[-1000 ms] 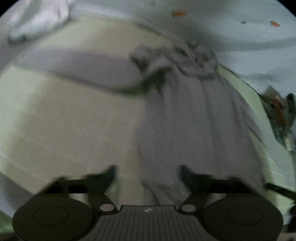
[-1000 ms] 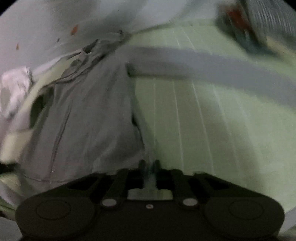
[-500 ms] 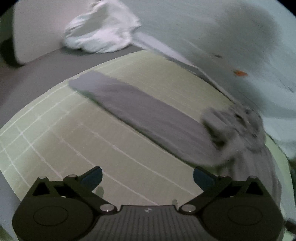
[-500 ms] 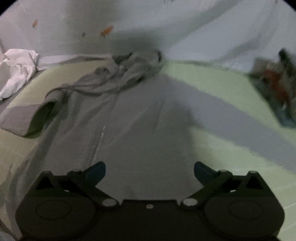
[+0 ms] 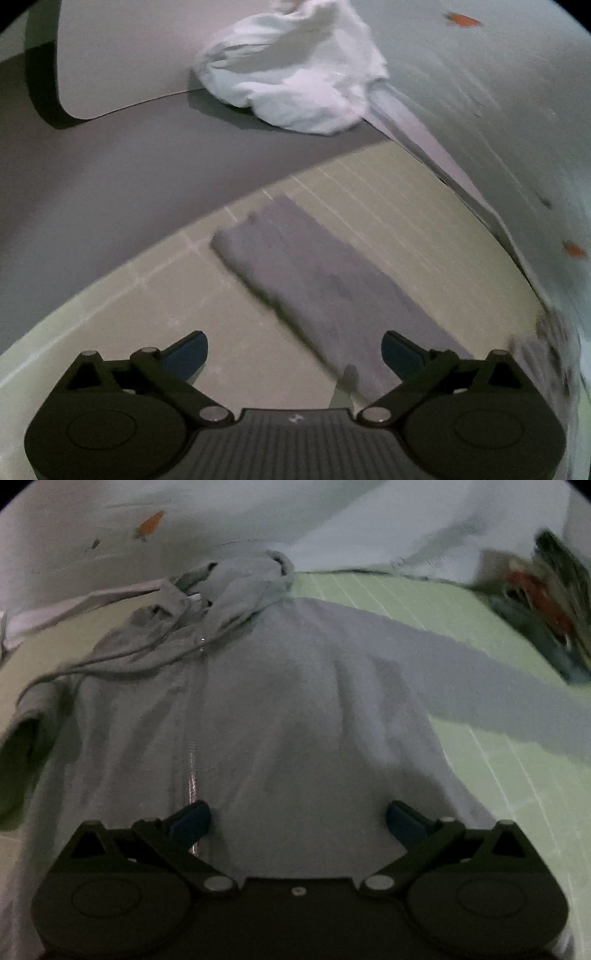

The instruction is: Fold clothes

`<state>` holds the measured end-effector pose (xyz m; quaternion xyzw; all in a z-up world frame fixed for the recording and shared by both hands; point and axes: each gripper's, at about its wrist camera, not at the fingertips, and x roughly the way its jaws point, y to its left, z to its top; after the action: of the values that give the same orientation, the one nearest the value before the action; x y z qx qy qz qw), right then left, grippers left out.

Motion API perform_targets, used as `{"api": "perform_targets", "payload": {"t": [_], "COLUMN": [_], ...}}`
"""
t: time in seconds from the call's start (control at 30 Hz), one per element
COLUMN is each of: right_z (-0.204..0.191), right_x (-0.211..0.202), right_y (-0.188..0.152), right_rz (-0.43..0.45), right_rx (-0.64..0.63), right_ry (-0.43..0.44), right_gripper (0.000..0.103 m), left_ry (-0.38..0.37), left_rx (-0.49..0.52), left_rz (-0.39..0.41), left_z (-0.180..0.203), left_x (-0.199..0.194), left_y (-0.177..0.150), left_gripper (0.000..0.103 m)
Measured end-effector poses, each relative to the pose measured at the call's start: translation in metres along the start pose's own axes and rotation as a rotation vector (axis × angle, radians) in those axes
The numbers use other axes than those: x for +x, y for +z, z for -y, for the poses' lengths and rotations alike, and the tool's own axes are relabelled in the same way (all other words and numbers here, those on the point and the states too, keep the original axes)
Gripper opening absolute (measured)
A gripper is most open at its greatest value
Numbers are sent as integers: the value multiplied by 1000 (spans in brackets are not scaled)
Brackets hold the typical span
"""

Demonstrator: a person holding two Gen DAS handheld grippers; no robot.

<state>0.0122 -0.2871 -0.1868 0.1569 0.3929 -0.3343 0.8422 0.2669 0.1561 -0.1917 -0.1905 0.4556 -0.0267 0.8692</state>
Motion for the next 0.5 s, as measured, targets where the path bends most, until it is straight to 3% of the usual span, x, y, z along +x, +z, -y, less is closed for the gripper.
{"api": "perform_targets", "payload": {"t": [0.17, 0.33, 0.43, 0.5], "right_z": [-3, -8, -11, -11], "right_x": [7, 7, 9, 9], "right_y": [3, -2, -5, -4], "right_rz": [36, 89, 135, 140], "right_rx": [41, 71, 71, 71], "right_ry": [-28, -59, -66, -63], "right_gripper": [103, 103, 103, 103], "left_ry": [58, 125, 198, 185], "left_rx": [35, 123, 232, 219], "left_rz": [37, 71, 91, 104], "left_z": [14, 26, 33, 27], "left_x": [29, 37, 33, 27], "left_y": [26, 23, 13, 13], "left_gripper": [102, 100, 76, 63]}}
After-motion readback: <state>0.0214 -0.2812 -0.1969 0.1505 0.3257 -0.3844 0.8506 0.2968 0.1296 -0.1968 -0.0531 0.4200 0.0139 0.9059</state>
